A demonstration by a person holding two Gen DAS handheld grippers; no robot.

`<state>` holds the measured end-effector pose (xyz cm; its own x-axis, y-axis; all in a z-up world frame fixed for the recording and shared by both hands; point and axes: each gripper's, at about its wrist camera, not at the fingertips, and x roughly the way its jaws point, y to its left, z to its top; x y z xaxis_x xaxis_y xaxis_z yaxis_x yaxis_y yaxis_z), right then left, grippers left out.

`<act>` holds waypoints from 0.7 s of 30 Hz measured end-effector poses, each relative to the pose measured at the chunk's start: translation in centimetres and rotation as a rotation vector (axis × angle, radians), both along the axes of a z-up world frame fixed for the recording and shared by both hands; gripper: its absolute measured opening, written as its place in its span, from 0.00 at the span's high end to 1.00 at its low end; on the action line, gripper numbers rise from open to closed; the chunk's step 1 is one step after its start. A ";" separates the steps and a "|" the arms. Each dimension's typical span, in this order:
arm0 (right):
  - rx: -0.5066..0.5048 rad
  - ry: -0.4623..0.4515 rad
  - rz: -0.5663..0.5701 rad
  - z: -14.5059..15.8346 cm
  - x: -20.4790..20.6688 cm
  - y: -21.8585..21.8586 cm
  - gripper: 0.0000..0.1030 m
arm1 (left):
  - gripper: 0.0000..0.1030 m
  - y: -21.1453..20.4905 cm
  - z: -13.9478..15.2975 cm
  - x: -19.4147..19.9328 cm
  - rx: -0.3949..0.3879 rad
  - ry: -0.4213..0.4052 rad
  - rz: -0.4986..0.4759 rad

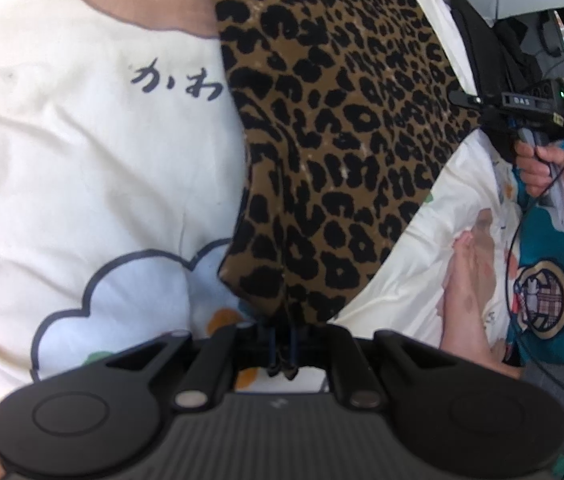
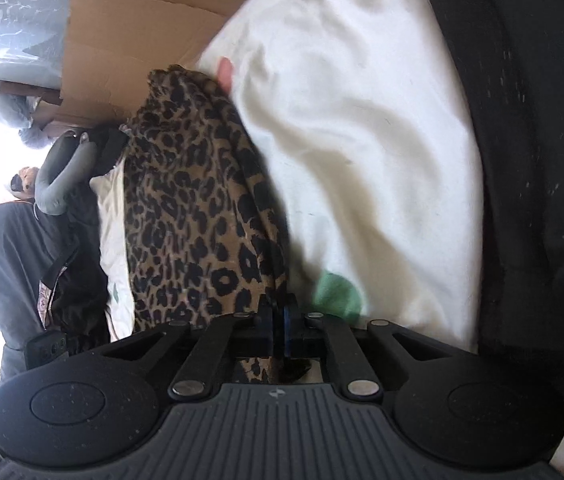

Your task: Fold clothes

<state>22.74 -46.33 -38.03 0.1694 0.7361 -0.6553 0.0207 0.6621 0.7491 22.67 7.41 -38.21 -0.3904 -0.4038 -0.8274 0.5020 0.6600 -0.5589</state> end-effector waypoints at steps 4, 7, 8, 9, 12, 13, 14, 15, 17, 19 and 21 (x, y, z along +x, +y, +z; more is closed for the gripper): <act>-0.002 -0.002 -0.037 1.5 -1.0 -0.3 0.98 | 0.94 0.2 1.5 1.3 -0.028 -0.004 0.019; 0.013 0.020 -0.074 2.4 -2.0 -0.3 0.98 | 0.94 0.5 3.1 2.9 -0.047 -0.014 0.048; 0.015 0.016 -0.072 2.7 -2.4 -0.3 0.98 | 0.94 0.6 3.7 3.4 -0.055 -0.018 0.055; 0.018 0.012 -0.070 3.1 -2.7 -0.2 0.98 | 0.94 0.6 4.2 3.8 -0.060 -0.025 0.058; 0.024 0.010 -0.081 3.9 -3.9 -0.2 0.98 | 0.94 0.9 5.7 4.7 -0.073 -0.039 0.056; 0.027 0.010 -0.086 4.1 -4.2 -0.1 0.98 | 0.94 1.0 6.1 5.0 -0.077 -0.042 0.056; 0.033 0.010 -0.095 4.3 -4.6 -0.1 0.98 | 0.94 1.4 6.1 4.9 -0.081 -0.033 0.071; 0.039 0.011 -0.104 4.5 -5.0 -0.1 0.98 | 0.95 1.7 6.3 4.8 -0.083 -0.027 0.081; 0.051 0.020 -0.121 4.5 -5.9 0.2 0.98 | 0.95 2.0 6.6 4.6 -0.080 -0.029 0.083; 0.060 0.033 -0.134 4.5 -6.8 0.6 0.98 | 0.95 2.5 7.0 4.1 -0.072 -0.033 0.072; 0.060 0.047 -0.127 4.4 -8.0 1.2 0.98 | 0.95 3.1 7.2 3.6 -0.064 -0.034 0.070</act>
